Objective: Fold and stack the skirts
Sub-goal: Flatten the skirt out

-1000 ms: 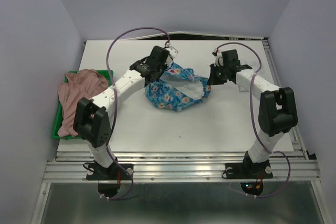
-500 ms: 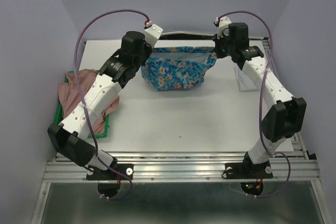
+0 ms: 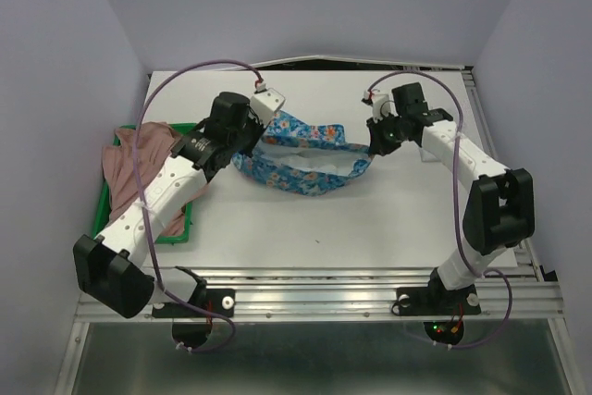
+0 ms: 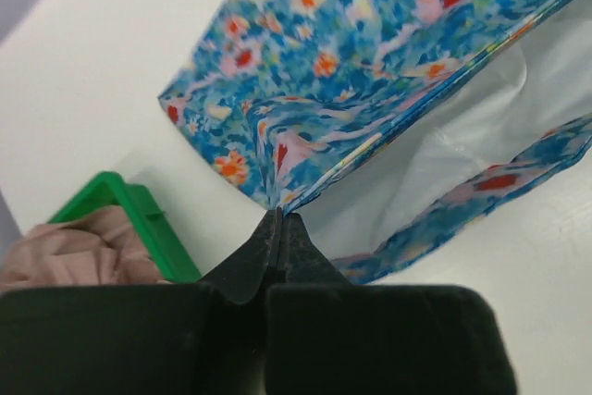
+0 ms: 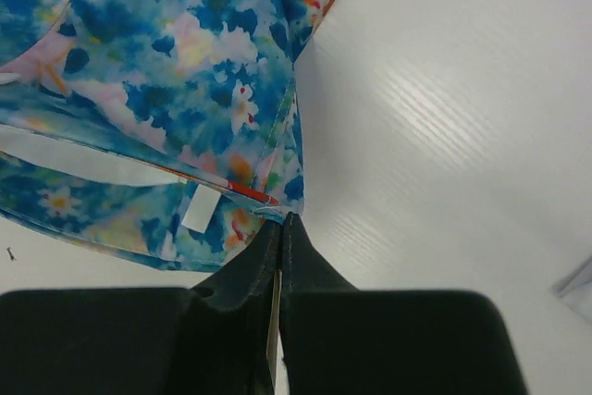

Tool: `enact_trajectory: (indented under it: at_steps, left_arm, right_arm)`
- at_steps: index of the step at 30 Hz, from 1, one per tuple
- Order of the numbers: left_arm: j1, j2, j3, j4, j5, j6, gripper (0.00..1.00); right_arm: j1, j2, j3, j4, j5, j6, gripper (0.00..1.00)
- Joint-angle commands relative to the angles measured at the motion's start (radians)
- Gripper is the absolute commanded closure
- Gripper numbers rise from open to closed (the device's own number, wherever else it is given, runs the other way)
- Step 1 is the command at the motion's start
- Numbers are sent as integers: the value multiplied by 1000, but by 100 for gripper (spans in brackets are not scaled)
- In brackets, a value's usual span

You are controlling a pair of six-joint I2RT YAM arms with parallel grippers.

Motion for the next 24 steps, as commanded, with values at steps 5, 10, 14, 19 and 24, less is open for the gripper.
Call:
enact_trajectory:
  at_steps: [5, 10, 14, 19, 24]
  left_arm:
    - [19, 137, -100, 9, 157, -103, 100]
    - [21, 228, -46, 23, 204, -161, 100]
    - [21, 254, -25, 29, 213, -181, 100]
    - [25, 268, -8, 23, 220, -193, 100]
    - [29, 270, 2, 20, 210, -198, 100]
  right_arm:
    - [-30, 141, 97, -31, -31, 58, 87]
    - [-30, 123, 90, -71, -22, 230, 54]
    - [-30, 40, -55, -63, -111, 367, 31]
    - [-30, 12, -152, -33, -165, 460, 33]
    - [-30, 8, -238, 35, -194, 548, 44]
